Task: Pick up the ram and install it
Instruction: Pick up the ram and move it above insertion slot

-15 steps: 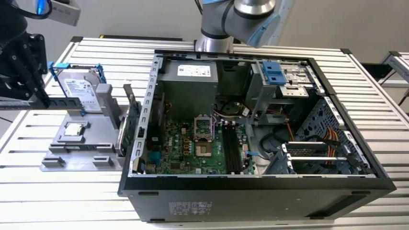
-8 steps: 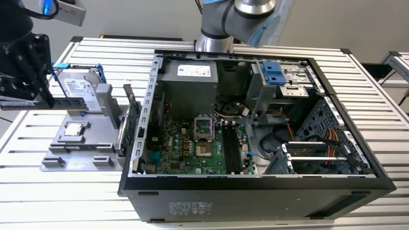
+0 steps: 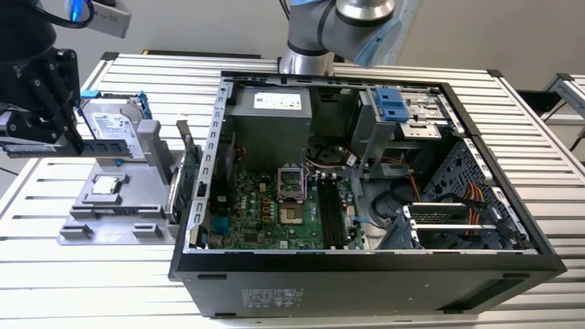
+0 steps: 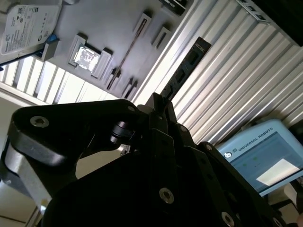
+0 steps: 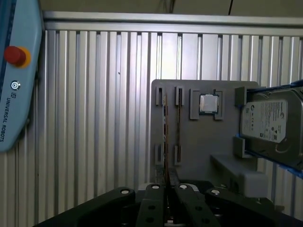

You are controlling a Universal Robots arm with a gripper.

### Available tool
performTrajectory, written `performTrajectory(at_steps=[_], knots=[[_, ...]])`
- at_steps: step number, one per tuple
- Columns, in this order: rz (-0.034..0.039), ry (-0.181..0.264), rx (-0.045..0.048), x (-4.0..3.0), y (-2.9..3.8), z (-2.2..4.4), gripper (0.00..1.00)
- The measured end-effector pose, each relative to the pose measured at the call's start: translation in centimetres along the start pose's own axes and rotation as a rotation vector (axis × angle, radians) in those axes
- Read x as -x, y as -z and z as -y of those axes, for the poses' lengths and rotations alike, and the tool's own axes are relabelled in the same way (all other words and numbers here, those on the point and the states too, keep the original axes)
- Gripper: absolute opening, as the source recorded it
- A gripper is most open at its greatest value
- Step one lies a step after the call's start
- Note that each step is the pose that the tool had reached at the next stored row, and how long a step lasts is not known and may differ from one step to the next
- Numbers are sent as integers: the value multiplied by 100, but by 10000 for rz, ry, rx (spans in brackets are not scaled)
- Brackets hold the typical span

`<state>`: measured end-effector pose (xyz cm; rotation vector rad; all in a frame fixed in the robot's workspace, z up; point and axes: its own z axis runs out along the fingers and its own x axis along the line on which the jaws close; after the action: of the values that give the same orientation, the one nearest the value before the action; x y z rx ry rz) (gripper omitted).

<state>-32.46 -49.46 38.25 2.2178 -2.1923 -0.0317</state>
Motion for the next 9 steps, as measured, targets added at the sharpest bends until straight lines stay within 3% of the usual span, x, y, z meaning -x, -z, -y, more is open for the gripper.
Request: performTrajectory(at_steps=[9], knots=[[3,-76,13,-1,3,115,0]])
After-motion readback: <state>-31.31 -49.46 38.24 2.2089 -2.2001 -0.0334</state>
